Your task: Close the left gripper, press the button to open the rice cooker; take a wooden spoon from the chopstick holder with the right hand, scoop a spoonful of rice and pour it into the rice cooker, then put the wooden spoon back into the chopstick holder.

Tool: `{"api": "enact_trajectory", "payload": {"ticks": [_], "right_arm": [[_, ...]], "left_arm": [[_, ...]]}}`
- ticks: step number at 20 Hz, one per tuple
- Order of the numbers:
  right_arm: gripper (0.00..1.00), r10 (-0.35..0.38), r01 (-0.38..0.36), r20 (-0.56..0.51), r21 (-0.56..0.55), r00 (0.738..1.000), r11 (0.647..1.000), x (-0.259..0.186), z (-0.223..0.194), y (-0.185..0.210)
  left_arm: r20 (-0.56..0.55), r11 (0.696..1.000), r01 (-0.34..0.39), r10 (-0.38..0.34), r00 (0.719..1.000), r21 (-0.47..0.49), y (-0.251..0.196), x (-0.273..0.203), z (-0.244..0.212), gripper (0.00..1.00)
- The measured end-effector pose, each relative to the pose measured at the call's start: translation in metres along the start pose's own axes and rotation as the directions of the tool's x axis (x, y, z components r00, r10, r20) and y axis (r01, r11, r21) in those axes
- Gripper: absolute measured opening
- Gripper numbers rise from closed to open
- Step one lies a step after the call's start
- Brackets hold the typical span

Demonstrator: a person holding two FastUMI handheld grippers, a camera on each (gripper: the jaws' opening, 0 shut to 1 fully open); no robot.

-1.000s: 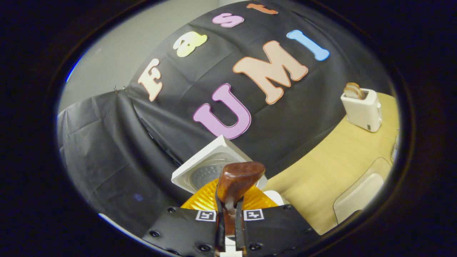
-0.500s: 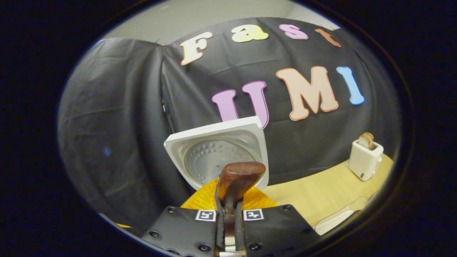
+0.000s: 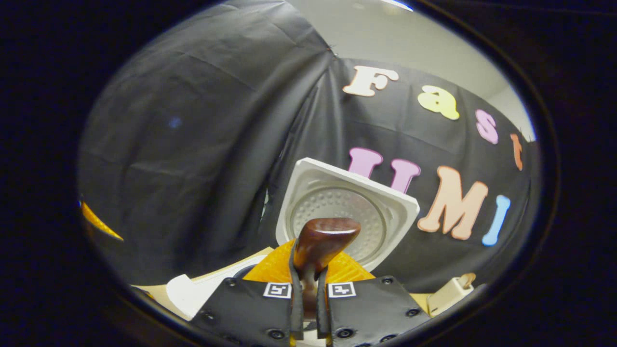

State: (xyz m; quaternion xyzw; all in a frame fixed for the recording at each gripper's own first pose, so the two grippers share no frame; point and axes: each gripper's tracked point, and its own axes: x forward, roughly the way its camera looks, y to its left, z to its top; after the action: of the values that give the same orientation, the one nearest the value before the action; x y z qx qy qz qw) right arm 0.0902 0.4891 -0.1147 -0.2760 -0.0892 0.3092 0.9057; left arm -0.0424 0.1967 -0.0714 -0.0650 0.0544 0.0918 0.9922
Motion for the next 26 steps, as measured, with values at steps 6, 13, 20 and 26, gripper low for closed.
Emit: {"api": "enact_trajectory", "payload": {"ticks": [6,13,20,26], "right_arm": [[0.12,0.001,0.001,0.035,-0.054,0.999,0.999,-0.007,0.010,0.001],[0.13,-0.061,0.071,-0.048,0.246,0.997,0.967,-0.020,0.002,-0.065],[0.12,-0.169,0.206,-0.116,0.568,0.979,0.797,-0.063,-0.019,-0.182],[0.13,-0.250,0.300,-0.168,0.613,0.954,0.731,-0.115,-0.048,-0.275]], "left_arm": [[0.010,1.000,0.005,-0.005,1.000,0.010,-0.005,-0.003,0.000,0.94],[0.019,0.996,0.072,-0.073,0.997,0.057,-0.032,0.004,0.006,0.95],[0.014,0.975,0.192,-0.195,0.981,0.109,-0.085,0.022,0.016,0.94],[-0.009,0.967,0.224,-0.225,0.974,0.118,-0.118,0.034,0.015,0.94]]}}
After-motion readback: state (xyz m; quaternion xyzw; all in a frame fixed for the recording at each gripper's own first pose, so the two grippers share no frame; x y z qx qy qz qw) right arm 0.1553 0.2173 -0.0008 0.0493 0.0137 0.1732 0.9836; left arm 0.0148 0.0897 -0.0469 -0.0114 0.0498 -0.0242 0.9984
